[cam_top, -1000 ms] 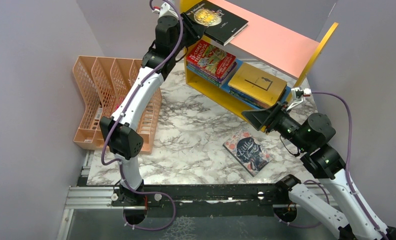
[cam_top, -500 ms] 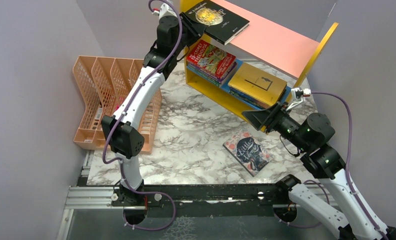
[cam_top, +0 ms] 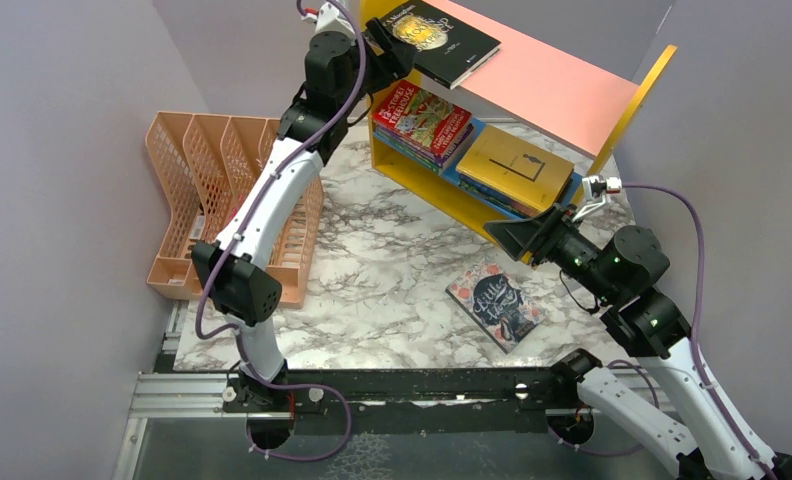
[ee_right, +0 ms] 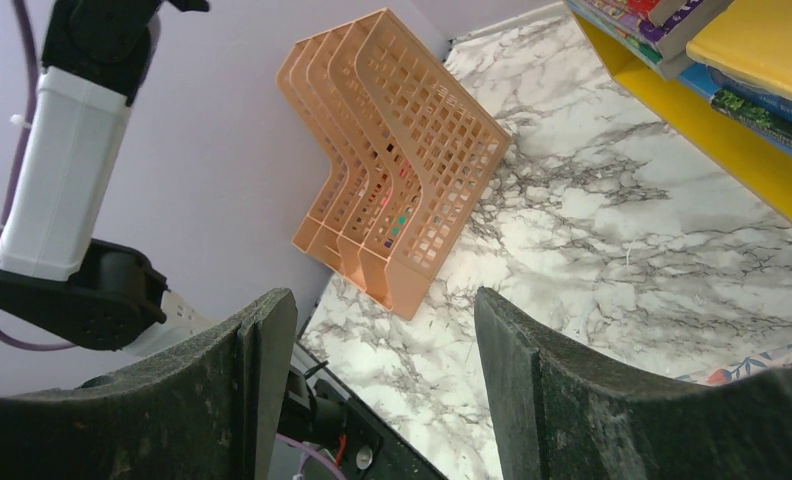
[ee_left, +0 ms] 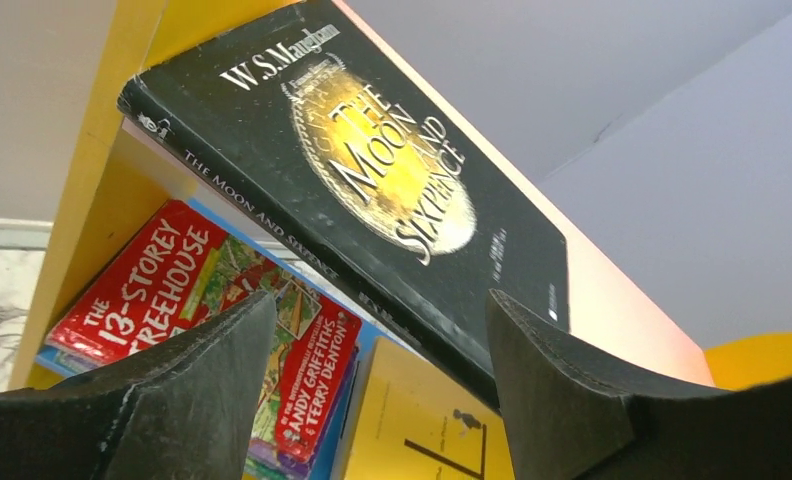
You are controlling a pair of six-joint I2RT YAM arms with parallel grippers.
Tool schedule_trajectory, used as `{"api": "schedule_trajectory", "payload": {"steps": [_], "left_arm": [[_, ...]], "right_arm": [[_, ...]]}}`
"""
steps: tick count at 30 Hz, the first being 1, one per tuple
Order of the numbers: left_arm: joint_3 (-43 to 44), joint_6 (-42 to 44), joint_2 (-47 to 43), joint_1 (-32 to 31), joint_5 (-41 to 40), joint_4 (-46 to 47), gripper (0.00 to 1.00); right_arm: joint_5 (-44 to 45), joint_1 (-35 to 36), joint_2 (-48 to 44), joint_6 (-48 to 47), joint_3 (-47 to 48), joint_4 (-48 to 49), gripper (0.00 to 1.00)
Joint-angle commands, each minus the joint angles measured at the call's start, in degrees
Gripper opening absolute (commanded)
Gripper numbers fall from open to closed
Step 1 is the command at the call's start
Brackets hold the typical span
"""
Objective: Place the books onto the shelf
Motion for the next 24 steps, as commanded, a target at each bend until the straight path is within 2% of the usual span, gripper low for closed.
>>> {"api": "schedule_trajectory", "payload": {"steps": [1, 4, 9, 12, 16, 24], "left_arm": [[-2.40, 4.89, -7.23, -0.30, 5.05, 0.13, 0.77], [-4.32, 4.03, -8.26, -0.30, 5.90, 0.18, 0.72], [-7.01, 1.42, -8.35, -0.37, 5.61, 2.09, 0.48], [-6.53, 0.11, -6.82, -0.55, 6.41, 2.64, 0.38], [-5.52, -0.42, -5.20, -0.99, 5.40, 2.76, 0.37], [-3.15, -0.75, -1.78, -1.18, 7.38, 4.52, 0.45]], "right_arm": [[1.32, 0.04, -0.22, 0.01, 0.40, -0.64, 0.70], [1.11, 0.05, -0.16, 0.29, 0.07, -0.46, 0.70], [1.05, 0.05, -0.44, 0.47, -0.11, -0.74, 0.70], [1.39, 0.05, -0.65, 0.39, 0.00, -1.14, 0.70], [1.45, 0.05, -0.69, 0.38, 0.01, -1.20, 0.70], [1.42, 0.04, -0.23, 0.39, -0.06, -0.98, 0.70]]}}
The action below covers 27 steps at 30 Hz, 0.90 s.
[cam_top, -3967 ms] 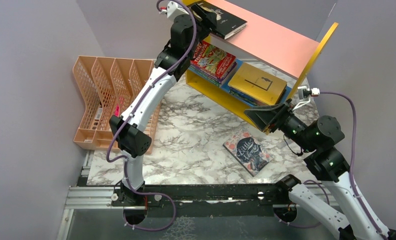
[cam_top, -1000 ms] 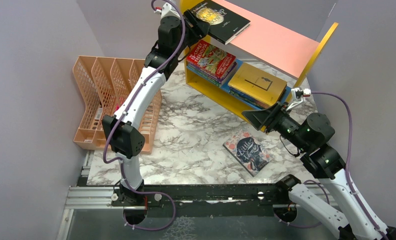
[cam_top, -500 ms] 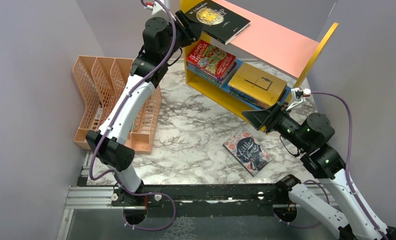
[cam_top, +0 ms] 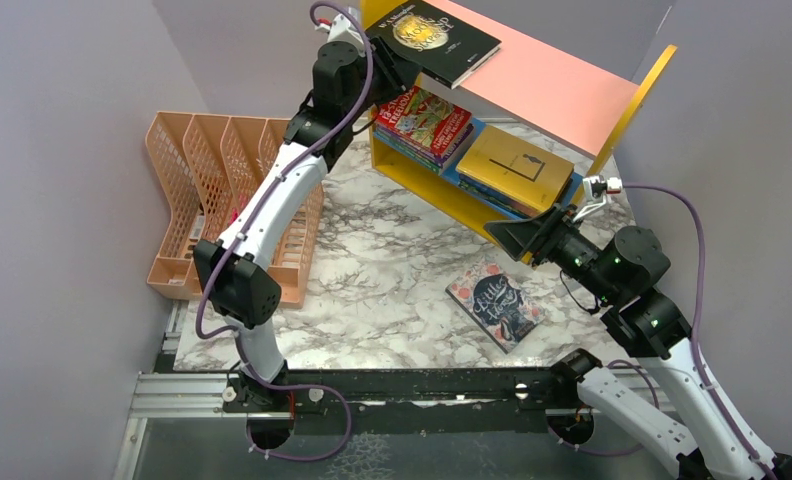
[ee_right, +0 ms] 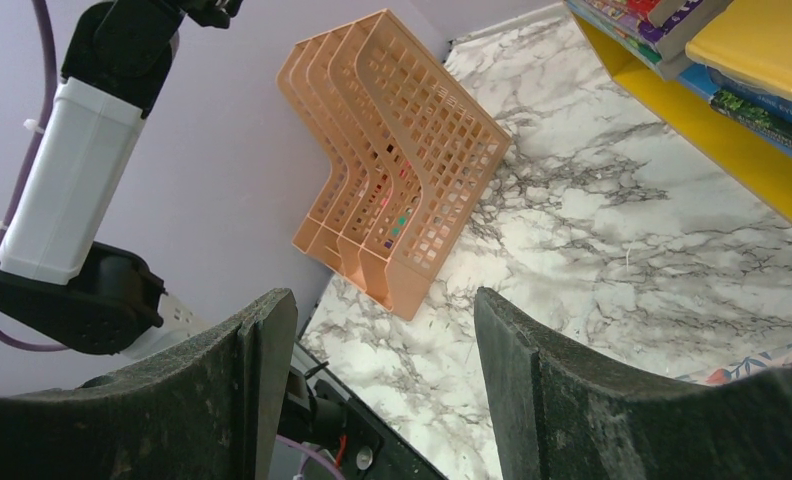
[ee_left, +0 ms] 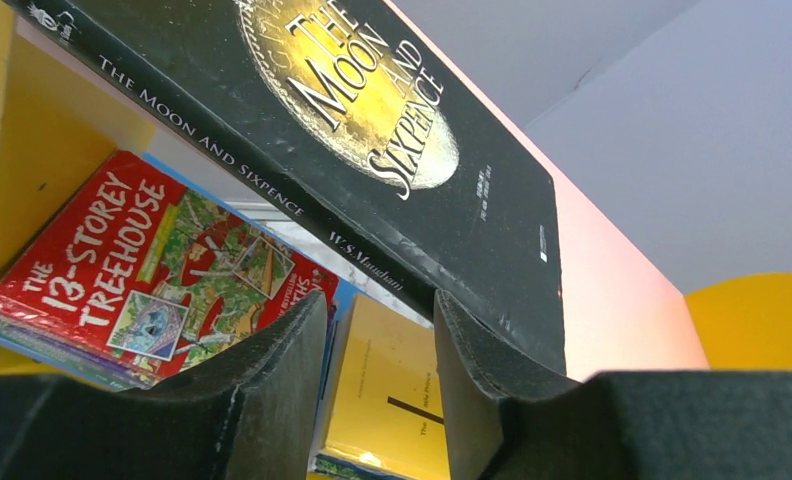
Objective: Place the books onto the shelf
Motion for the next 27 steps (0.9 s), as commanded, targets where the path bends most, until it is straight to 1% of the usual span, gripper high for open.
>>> {"api": "schedule_trajectory", "payload": {"steps": [1, 11, 15, 17, 19, 21, 24, 27], "left_arm": [[3.05, -0.72, 1.92, -0.31, 2.48, 3.18, 0.46], [3.86, -1.16, 3.44, -0.31, 1.52, 3.85, 0.47], [4.37, 0.10, 3.35, -0.31, 0.79, 2.74, 0.47], [3.57, 1.87, 2.31, -0.41, 2.12, 2.26, 0.47], [-0.62, 3.94, -0.81, -1.05, 2.63, 2.22, 0.49], [-7.16, 6.41, -5.54, -1.69, 2.97, 2.20, 0.55], [-19.92, 8.27, -13.71, -2.17, 4.26, 2.28, 0.66], [-33.29, 8.54, -20.72, -2.90, 5.17, 2.08, 0.71]], "right_arm": [[1.39, 0.05, -0.05, 0.37, -0.08, -0.89, 0.70], [1.85, 0.04, -0.05, 0.12, -0.18, -1.07, 0.70], [1.94, 0.04, 0.11, -0.09, -0.28, -1.28, 0.70], [2.21, 0.08, 0.17, -0.50, -0.45, -1.57, 0.70], [2.56, 0.04, 0.29, -1.38, -0.72, -2.37, 0.70], [3.38, 0.04, 0.64, -2.76, -1.38, -3.69, 0.70], [5.75, 0.04, 1.34, -6.20, -2.14, -6.85, 0.68], [9.17, 0.04, 2.02, -9.69, -2.32, -10.30, 0.67]]}}
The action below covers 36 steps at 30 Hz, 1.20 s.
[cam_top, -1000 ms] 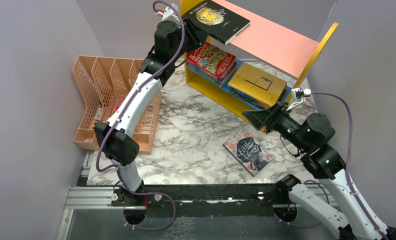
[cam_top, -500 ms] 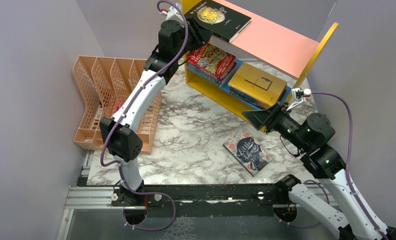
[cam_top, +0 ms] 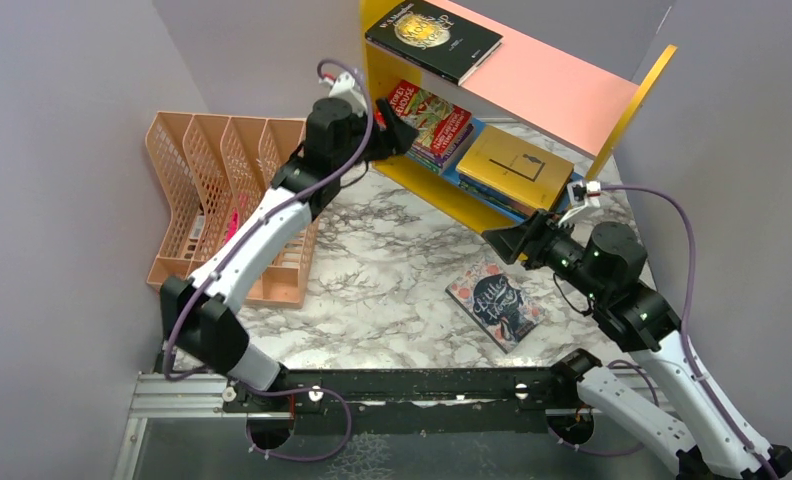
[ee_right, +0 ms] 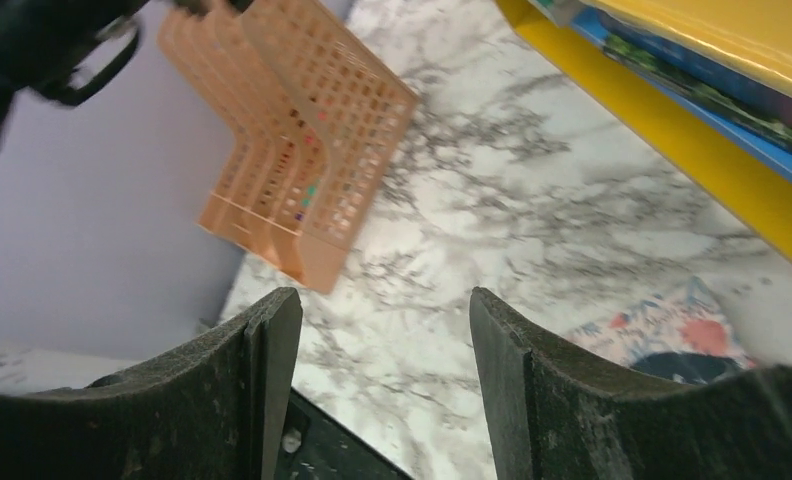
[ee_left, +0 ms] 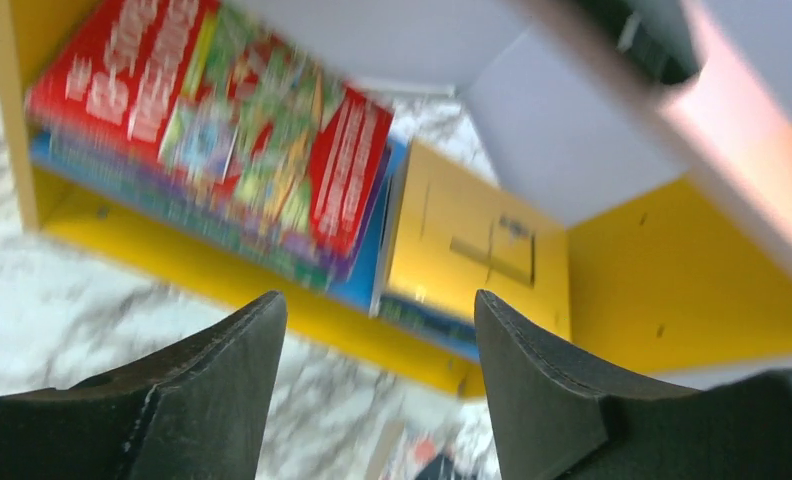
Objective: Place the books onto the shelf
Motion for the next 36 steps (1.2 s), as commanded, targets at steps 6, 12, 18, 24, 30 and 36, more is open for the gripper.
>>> {"api": "schedule_trajectory", "payload": {"steps": [6, 12, 18, 24, 30, 36], "left_arm": [[-30.68, 0.36, -16.01, -8.16, 3.19, 0.37, 0.74], [-36.13, -2.24, -13.39, -16.83, -1.95, 2.46, 0.80], [-41.58, -15.81, -7.83, -24.20, -9.61, 9.49, 0.84], [-46.41, -23.01, -3.38, -28.28, -12.52, 19.60, 0.86], [-47.80, -25.52, -0.81, -30.51, -12.54, 23.18, 0.86], [-48.82, -26.43, -0.54, -31.16, -13.23, 23.58, 0.86]], "right_arm": [[10.23, 0.06, 1.75, -8.48, -4.90, -8.25, 0.68], [10.77, 0.04, 7.21, -5.25, -10.62, -9.00, 0.72], [15.49, 0.05, 14.47, -0.65, -14.22, -7.62, 0.81], [23.44, 0.06, 21.68, -0.33, -15.66, -3.76, 0.88], [25.95, 0.04, 27.87, -0.18, -16.81, -0.71, 0.90], [28.34, 0.04, 27.73, 2.81, -20.37, 1.16, 0.90]]}}
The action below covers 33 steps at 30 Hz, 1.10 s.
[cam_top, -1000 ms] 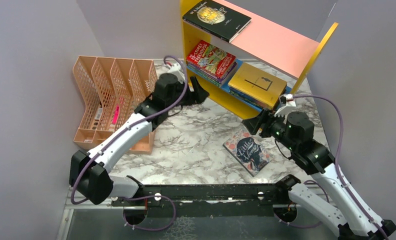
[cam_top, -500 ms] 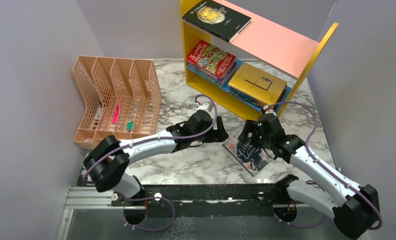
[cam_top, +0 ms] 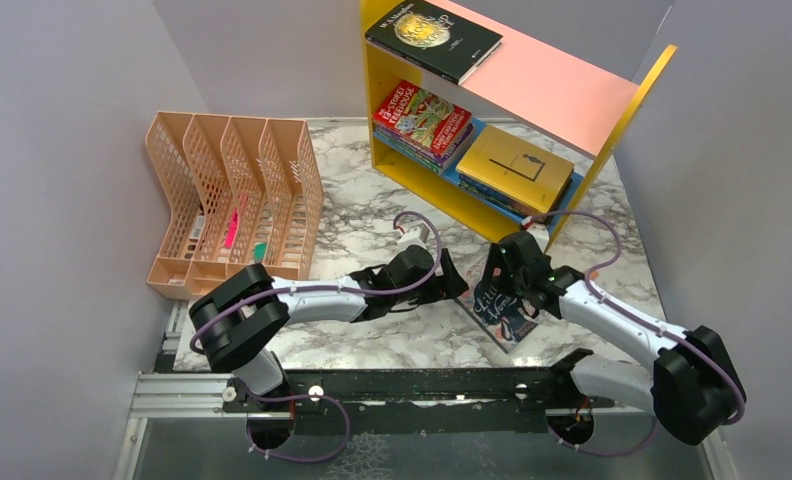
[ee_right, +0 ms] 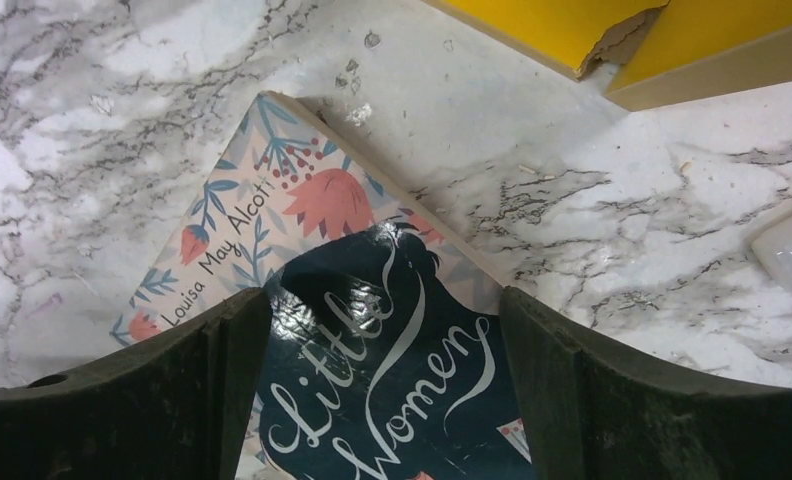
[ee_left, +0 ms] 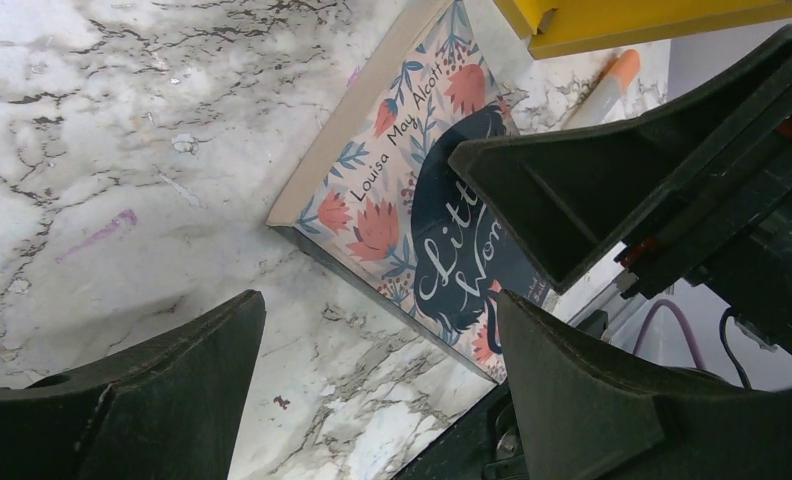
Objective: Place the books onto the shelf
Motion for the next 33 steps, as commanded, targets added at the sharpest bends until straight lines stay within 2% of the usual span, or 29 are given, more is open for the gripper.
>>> {"api": "schedule_trajectory", "payload": {"steps": [1, 8, 12, 17, 23, 26, 30, 33], "left_arm": [[-1.07, -1.67, 0.65, -0.52, -2.22, 3.09, 0.86], [-1.62, -2.28, 0.76, -0.70, -1.91, 3.18, 0.86], [-2.41, -3.17, 0.91, -0.70, -1.74, 3.51, 0.86], [-3.18, -4.63, 0.90, -0.73, -1.61, 3.49, 0.86], [-6.03, -8.90, 1.42, -1.01, -1.97, 3.64, 0.85], [-7.22, -10.85, 1.88, -1.37, -2.35, 3.92, 0.80], [-7.96, -12.07, 2.37, -1.58, -2.86, 4.17, 0.73], [-7.93, -11.73, 2.54, -1.58, -3.22, 4.51, 0.64]], "right_arm": [[4.39, 0.01, -0.14, 3.35, -2.24, 1.97, 0.90], [7.37, 0.00, 1.66, 6.16, -2.14, 1.81, 0.91], [6.02, 0.00, 2.54, 5.01, -1.64, 3.48, 0.92], [-1.23, 0.00, 1.83, 4.79, -0.84, 0.78, 0.91], [-16.74, 0.03, -4.88, 8.34, -4.24, -3.15, 0.89], [-27.07, 0.00, -8.01, 9.88, -6.76, -1.77, 0.84], [-36.59, 0.01, -9.90, 8.97, -8.28, 0.46, 0.75], [-39.38, 0.00, -10.60, 6.40, -7.84, 0.48, 0.60]]}}
